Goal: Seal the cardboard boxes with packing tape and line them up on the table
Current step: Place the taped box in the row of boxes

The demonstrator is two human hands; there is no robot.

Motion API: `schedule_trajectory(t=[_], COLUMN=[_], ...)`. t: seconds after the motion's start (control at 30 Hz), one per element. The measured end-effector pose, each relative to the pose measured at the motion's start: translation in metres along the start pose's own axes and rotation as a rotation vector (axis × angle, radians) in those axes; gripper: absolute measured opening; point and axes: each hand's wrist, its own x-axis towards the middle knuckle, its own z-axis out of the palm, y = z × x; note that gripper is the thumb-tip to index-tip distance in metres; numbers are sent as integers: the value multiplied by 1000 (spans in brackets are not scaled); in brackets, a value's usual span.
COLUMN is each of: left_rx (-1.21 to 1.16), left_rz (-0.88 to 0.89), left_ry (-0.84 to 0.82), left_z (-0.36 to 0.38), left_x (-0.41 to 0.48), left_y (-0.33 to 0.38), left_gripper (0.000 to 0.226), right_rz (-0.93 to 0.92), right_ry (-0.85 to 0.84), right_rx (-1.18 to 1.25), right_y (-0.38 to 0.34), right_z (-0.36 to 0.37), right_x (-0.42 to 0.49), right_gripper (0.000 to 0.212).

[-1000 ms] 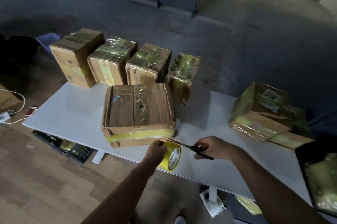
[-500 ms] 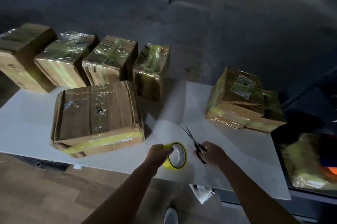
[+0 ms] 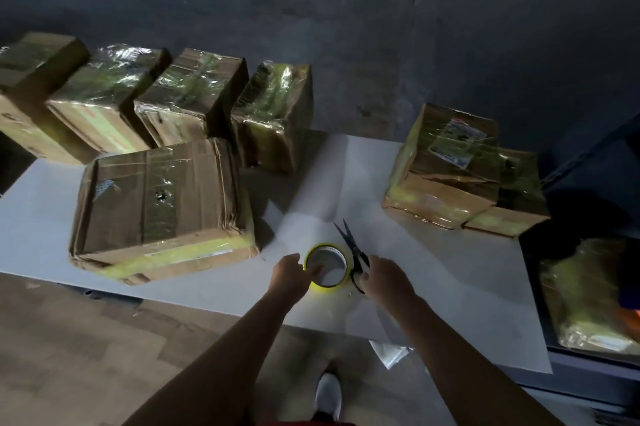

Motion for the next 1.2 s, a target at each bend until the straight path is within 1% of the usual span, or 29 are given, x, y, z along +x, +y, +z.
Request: schedule_trajectory(t=[0.07, 0.1, 0.17, 0.23, 0.3, 0.37, 0.43, 0.5, 0.6, 0.67, 0.73, 0.77, 0.83, 0.9, 0.97, 1.07, 1.13, 1.2], left_rx=[59, 84, 94, 81, 119, 167, 205, 214, 215, 272, 378, 430, 519, 580, 607, 646, 659, 595], left_rz=[42, 80, 196, 288, 359, 452, 577, 692, 868, 943, 974, 973, 995, 1053, 1093, 1072, 1041, 1026], left_ry=[29, 62, 141, 220, 295, 354, 405, 443, 509, 478, 420, 389, 333, 335, 369, 386, 363, 264], left_z=[-5, -10, -23, -39, -58, -77, -98, -124, -170, -199, -222, -231, -242, -246, -244, -238, -237, -238], left_x=[-2, -6, -11, -14, -16, -18, -22, -26, -29, -25, -12, -4, 8, 14, 16, 15, 13, 12], left_y=[3, 6, 8, 8, 8, 4, -3, -14, -37, -56, -79, -91, -111, -122, -124, -119, -114, -106], left_gripper=[46, 45, 28, 20, 17, 15, 10, 6, 14, 14, 13, 16, 30, 43, 50, 60, 57, 47], right_rz=[-7, -17, -47, -104, -179, -250, -290, -290, -259, -230, -178, -144, -81, -34, 10, 55, 72, 84], right_ry=[27, 45, 74, 102, 138, 179, 211, 227, 227, 240, 260, 275, 285, 262, 252, 297, 319, 325], right_rx=[0, 6, 25, 53, 107, 183, 248, 289, 326, 361, 407, 409, 401, 409, 410, 465, 519, 522], right_y=[-6, -10, -24, -45, -72, -102, -132, -165, -208, -231, -248, -254, -261, -263, -267, -275, -279, -280], right_z=[-5, -7, -13, -20, -28, -33, -39, -45, -46, -42, -39, -37, -33, -27, -17, -5, -3, -5], right_x=[2, 2, 2, 1, -1, -3, -7, -12, -13, -13, -12, -11, -9, -7, -9, -14, -17, -18], right_gripper=[29, 29, 29, 23, 18, 22, 23, 24, 31, 34, 31, 30, 29, 31, 38, 44, 43, 38])
